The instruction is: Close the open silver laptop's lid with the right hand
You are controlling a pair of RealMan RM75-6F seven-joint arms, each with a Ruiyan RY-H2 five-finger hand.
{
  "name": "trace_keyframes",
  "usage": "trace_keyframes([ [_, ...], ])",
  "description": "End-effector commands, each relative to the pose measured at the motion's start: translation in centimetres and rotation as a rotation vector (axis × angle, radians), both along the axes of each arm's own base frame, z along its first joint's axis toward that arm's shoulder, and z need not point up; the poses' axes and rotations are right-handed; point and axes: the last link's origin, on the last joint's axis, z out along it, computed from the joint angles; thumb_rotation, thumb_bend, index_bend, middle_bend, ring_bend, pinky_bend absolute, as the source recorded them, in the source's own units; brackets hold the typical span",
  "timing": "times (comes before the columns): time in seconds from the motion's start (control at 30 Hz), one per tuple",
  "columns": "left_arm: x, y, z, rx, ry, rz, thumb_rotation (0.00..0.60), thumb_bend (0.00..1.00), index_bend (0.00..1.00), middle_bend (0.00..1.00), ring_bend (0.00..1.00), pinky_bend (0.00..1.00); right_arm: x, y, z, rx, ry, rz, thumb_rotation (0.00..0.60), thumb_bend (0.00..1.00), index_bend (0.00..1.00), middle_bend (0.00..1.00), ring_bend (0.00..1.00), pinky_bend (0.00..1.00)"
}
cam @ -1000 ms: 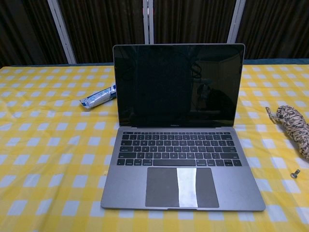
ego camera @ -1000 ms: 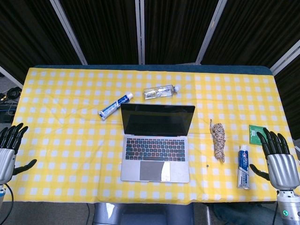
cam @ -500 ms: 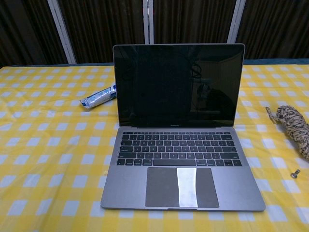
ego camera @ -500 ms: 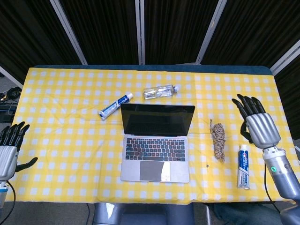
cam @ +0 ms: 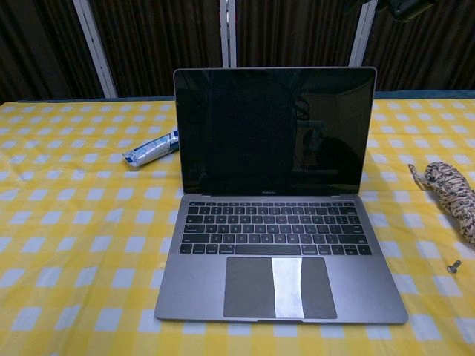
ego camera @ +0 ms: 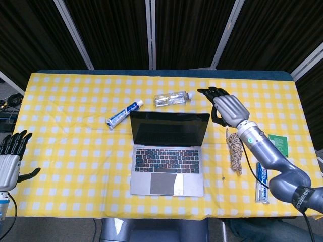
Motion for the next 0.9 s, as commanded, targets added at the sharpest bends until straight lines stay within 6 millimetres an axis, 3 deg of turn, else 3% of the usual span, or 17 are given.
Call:
trace_keyframes([
  [0.03, 0.0, 0.0, 0.0, 0.001, 0.0, 0.002, 0.6, 0.0, 0.0, 0.0, 0.0, 0.0, 1.0, -1.0, -1.9, 0.051, -0.006, -0.039, 0.6, 1.0, 0.09, 0.18, 0.13, 0.2],
  [0.5, -0.1, 0.1, 0.1, 0.002, -0.001, 0.008, 0.6, 0.0, 0.0, 0.0, 0.0, 0.0, 0.9, -1.0, -5.8, 0.135, 0.028, -0.115, 0.6, 1.0, 0.13, 0.21, 0.14, 0.22],
  [0.9, -0.1, 0.0, 0.0, -0.001, -0.004, 0.008, 0.6, 0.0, 0.0, 0.0, 0.0, 0.0, 1.6, -0.3, -5.8, 0.147, 0.027, -0.097, 0.6, 1.0, 0.25, 0.37, 0.31, 0.24],
])
